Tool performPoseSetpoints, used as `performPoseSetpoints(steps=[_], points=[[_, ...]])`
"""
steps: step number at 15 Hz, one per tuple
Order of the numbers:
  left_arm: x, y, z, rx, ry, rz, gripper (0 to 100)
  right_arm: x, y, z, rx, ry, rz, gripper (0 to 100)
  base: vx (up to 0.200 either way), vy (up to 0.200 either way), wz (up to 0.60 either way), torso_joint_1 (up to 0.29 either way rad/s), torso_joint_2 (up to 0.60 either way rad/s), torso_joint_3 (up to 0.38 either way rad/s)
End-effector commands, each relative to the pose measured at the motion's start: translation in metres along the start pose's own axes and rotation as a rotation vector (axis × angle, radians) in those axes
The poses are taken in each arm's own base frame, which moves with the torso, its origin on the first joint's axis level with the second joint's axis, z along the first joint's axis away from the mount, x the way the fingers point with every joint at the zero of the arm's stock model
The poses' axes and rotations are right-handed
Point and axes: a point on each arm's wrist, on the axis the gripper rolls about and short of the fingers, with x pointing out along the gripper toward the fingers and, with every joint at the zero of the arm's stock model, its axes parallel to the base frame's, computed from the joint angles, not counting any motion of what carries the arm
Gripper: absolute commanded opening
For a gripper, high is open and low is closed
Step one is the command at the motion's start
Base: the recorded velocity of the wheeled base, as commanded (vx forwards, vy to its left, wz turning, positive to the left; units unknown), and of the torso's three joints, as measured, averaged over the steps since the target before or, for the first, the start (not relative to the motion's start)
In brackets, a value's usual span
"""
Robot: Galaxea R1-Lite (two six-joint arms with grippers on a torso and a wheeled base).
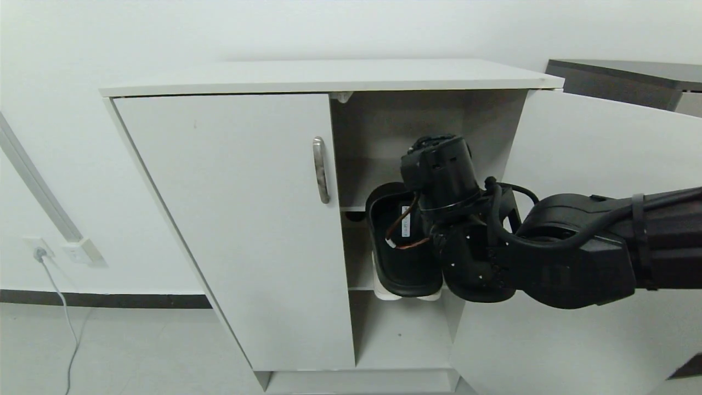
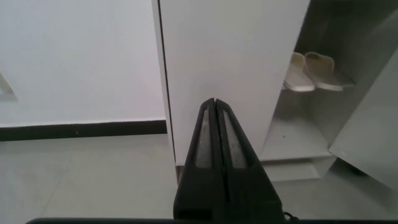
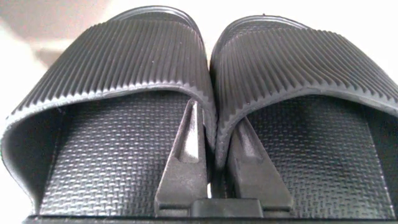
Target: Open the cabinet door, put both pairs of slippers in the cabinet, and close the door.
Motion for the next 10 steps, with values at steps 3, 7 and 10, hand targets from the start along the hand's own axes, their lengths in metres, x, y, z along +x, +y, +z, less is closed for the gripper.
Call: performPoseSetpoints(steps=[3,7,10], points=[[0.000,0.000,0.000,-0.002,-0.001,0.001,0,0.001,0.003,-0.002,-0.003,0.002,0.003,0,0.200,0.000,0.00,0.009,0.00,0.004],[0.000,0.000,0.000,-0.002,-0.001,0.001,0,0.022,0.010,-0.007,-0.007,-0.017,-0.010,0,0.000,0.000,0.00,0.000,0.00,0.000],[0.000,0.000,0.000,-0.003,0.001,0.001,0,0.044,0.015,-0.002,0.011,-0.034,-0.030,0,0.000,0.000,0.00,0.000,0.00,0.000]])
